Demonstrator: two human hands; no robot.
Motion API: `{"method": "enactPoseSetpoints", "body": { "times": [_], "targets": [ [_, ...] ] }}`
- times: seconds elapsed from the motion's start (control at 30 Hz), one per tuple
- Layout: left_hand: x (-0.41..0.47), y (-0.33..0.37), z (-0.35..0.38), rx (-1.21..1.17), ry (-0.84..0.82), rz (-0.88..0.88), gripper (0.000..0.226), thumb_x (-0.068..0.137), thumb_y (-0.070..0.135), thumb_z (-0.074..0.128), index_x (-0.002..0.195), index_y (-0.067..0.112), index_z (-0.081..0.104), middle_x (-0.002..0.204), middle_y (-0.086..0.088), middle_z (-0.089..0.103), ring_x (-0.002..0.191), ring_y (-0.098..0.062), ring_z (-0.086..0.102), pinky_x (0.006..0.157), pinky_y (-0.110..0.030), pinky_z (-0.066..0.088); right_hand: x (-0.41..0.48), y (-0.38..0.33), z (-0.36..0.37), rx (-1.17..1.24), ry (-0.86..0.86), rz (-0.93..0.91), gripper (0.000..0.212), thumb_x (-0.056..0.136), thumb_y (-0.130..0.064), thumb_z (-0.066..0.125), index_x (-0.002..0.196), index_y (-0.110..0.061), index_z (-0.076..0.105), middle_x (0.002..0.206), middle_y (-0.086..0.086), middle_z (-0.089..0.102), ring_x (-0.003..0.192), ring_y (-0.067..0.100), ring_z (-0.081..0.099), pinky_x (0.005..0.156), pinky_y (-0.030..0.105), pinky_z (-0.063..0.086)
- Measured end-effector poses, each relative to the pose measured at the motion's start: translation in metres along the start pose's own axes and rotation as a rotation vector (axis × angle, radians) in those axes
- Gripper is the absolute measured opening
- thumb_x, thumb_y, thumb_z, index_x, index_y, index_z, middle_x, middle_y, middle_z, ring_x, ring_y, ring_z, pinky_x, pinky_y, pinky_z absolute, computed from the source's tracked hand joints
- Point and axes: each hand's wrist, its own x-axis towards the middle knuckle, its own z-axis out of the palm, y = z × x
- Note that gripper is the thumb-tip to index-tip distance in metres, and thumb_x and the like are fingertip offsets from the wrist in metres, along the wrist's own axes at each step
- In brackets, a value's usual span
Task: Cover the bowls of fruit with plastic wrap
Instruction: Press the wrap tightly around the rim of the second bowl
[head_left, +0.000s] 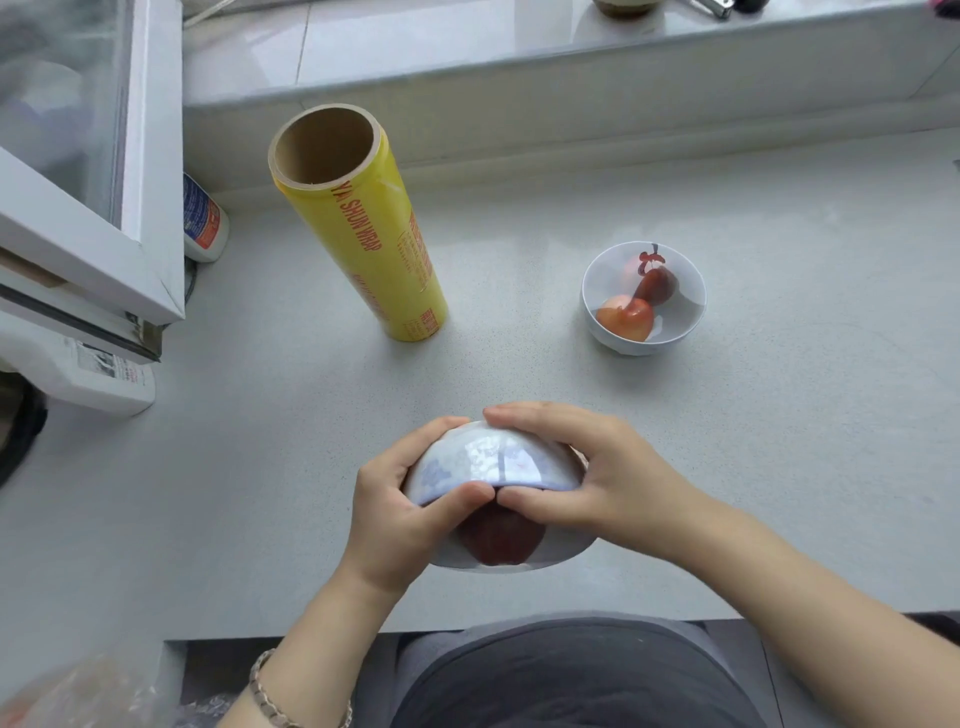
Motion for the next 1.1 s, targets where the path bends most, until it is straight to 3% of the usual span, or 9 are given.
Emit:
{"method": "enactPoseSetpoints", "body": {
  "times": [0.1,0.23,0.4,0.53,0.7,0.8,0.87,1.0,1.1],
  "targets": [
    [0.0,-0.002,0.0,-0.008,0.008,-0.005,0.066,0.047,0.077,0.068,0.09,0.027,0.066,0.086,0.019,0.071,0.081,0.003,0.064,0.074,-0.011,0.047,0.006,0.001,-0.004,0.065,-0.051,0.135,0.055,0.064,-0.033,0.081,0.115,-0.031,0.061,0.111,-0.021,0.062,0.106,-0.01,0.055,0.094,0.014,0.042],
    [-0.001,-0.006,0.003,-0.051,0.002,-0.042,0.07,0.047,0.075,0.07,0.09,0.019,0.068,0.085,0.01,0.072,0.081,-0.004,0.066,0.072,-0.015,0.049,0.007,0.004,-0.006,0.217,-0.152,0.231,0.048,0.051,-0.049,0.069,0.097,-0.04,0.062,0.102,-0.015,0.068,0.093,-0.007,0.06,0.079,0.007,0.045],
    [0.002,-0.012,0.008,-0.26,0.088,-0.155,0.072,0.049,0.076,0.07,0.084,0.013,0.074,0.085,-0.003,0.072,0.084,-0.017,0.065,0.074,-0.031,0.052,-0.004,0.02,-0.016,0.475,-0.17,0.262,0.066,0.058,-0.035,0.071,0.12,-0.02,0.056,0.115,-0.001,0.066,0.108,0.011,0.06,0.09,0.023,0.049],
    [0.005,-0.014,0.007,-0.453,0.028,-0.371,0.099,0.045,0.077,0.071,0.105,-0.002,0.065,0.105,-0.026,0.066,0.1,-0.034,0.064,0.085,-0.044,0.054,-0.012,0.028,-0.012,0.563,-0.034,0.277,0.055,0.057,-0.033,0.071,0.109,-0.018,0.063,0.1,-0.004,0.07,0.095,0.01,0.063,0.083,0.023,0.05],
    [0.016,-0.01,-0.007,-0.265,-0.206,-0.364,0.055,0.062,0.061,0.063,0.098,0.019,0.071,0.1,-0.002,0.072,0.095,-0.014,0.065,0.082,-0.029,0.048,-0.017,0.032,-0.01,0.519,0.053,0.299,0.038,0.056,-0.035,0.072,0.091,-0.024,0.07,0.084,-0.008,0.074,0.08,0.006,0.066,0.072,0.018,0.052],
    [0.022,-0.006,-0.006,-0.14,-0.31,-0.314,0.077,0.047,0.077,0.068,0.101,0.022,0.066,0.096,0.009,0.073,0.091,-0.004,0.065,0.078,-0.017,0.05,-0.02,0.03,-0.007,0.452,0.018,0.314,0.031,0.058,-0.03,0.074,0.089,-0.026,0.07,0.082,-0.01,0.073,0.078,0.004,0.065,0.071,0.017,0.05],
    [0.021,-0.005,-0.001,-0.112,-0.361,-0.296,0.076,0.047,0.079,0.067,0.096,0.021,0.07,0.095,0.005,0.073,0.091,-0.009,0.066,0.078,-0.019,0.051,-0.02,0.03,-0.006,0.423,0.011,0.321,0.038,0.054,-0.038,0.073,0.091,-0.026,0.07,0.086,-0.008,0.073,0.081,0.006,0.066,0.073,0.019,0.05],
    [0.014,-0.007,0.004,-0.037,-0.338,-0.285,0.086,0.044,0.084,0.063,0.098,0.017,0.07,0.098,-0.003,0.072,0.092,-0.014,0.065,0.081,-0.025,0.049,-0.021,0.024,-0.011,0.302,-0.029,0.308,0.042,0.054,-0.035,0.076,0.095,-0.032,0.069,0.094,-0.007,0.072,0.086,0.007,0.065,0.077,0.02,0.051],
    [0.004,-0.013,0.008,-0.013,-0.267,-0.269,0.09,0.036,0.088,0.061,0.102,0.027,0.064,0.102,0.005,0.07,0.095,-0.005,0.064,0.083,-0.019,0.047,-0.022,0.019,-0.016,0.227,-0.061,0.299,0.043,0.058,-0.027,0.076,0.098,-0.036,0.066,0.096,-0.011,0.072,0.091,0.005,0.066,0.08,0.018,0.051]
  ]
}}
